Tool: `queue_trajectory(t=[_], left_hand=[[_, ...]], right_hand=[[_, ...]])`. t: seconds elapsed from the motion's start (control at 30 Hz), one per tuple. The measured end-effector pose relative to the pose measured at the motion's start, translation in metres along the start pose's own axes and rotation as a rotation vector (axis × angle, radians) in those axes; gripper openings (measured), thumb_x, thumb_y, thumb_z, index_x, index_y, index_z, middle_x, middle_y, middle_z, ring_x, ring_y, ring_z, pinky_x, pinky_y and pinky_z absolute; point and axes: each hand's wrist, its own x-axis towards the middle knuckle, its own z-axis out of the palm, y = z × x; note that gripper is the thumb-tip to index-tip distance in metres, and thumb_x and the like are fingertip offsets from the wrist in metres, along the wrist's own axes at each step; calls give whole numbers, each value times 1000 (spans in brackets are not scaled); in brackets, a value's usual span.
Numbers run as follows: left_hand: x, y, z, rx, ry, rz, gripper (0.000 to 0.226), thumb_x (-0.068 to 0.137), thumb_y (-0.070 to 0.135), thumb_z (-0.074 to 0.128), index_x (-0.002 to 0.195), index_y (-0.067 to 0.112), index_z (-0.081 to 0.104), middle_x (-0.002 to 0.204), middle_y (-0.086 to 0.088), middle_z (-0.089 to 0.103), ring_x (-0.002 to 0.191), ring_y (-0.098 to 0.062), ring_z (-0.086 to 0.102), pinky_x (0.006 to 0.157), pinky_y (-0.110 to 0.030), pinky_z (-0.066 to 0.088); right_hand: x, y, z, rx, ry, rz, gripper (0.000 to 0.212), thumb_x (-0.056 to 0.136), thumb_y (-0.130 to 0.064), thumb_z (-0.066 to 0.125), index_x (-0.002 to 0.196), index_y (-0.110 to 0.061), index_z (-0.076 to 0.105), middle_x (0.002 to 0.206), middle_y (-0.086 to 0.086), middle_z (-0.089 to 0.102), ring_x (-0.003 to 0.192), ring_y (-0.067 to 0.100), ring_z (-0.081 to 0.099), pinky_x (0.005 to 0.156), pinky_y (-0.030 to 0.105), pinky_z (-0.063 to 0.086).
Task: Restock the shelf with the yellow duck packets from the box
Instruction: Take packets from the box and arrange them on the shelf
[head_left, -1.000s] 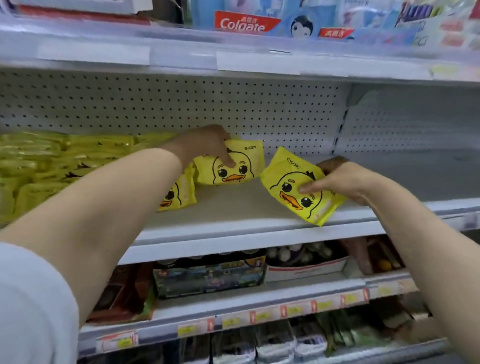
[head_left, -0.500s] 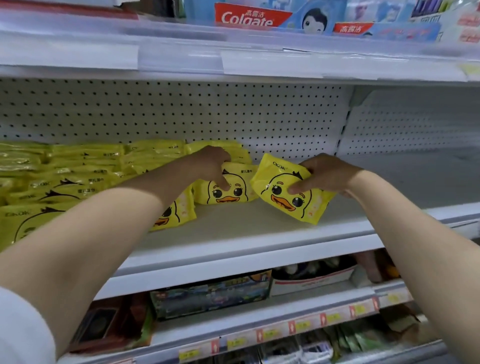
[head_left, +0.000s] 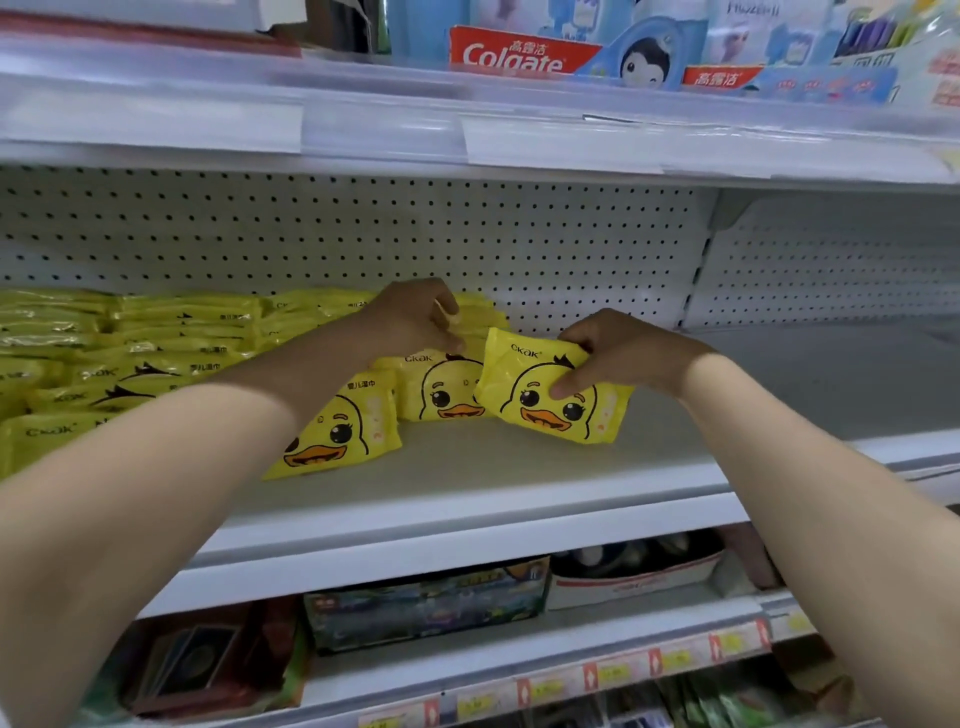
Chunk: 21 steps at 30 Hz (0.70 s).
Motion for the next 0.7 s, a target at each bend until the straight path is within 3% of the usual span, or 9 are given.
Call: queue_trajectory(t=[0.13,0.27,0.43,0.53,0.6,0.7], left_hand=[[-6,2,-28,-65,48,-17,47,76,37,81,115,19,62,106,3,68,101,-14,61,68,-20,44],[-16,4,-34,-66,57,-4,41,78,43,78,110,20,65,109,4,67,103,-11,61,82,-23,46],[-28,0,-31,-4,18,6,42,78,46,77,111,23,64,108,7,67,102,-9,60,75,-18,45],[-32,-3,-32,41,15,-7,44,77,46,77,112,23,63,110,5,66,104,-11,60,83,-23,46],[-36,-4,-31,53,25,-9,46,77,47,77,113,22,63,113,3,65,106,-12,59,87,-25,47],[-42,-6,-28,27,43,-29,48,77,45,78,116,21,63,114,5,63,106,-9,58,80,-20,42]], right_hand=[[14,-23,10,-65,-42,-49,25,66,-20,90,81,-28,72,83,-8,76,79,10,73,73,27,58],[31,-40,25,-163,-83,-68,34,65,-25,91,95,-20,76,92,-5,76,86,13,73,82,33,59],[45,-51,42,-267,-91,-97,31,66,-31,90,91,-21,74,92,-3,73,88,15,68,76,27,53],[50,-54,50,-317,-29,-145,39,67,-34,88,100,-20,73,95,-4,70,89,15,63,68,23,47],[53,-54,57,-350,56,-197,55,64,-35,90,112,-23,66,102,-6,62,97,14,56,72,25,44],[53,-50,63,-402,183,-223,70,58,-41,91,115,-26,55,109,-4,49,106,15,42,79,31,40]])
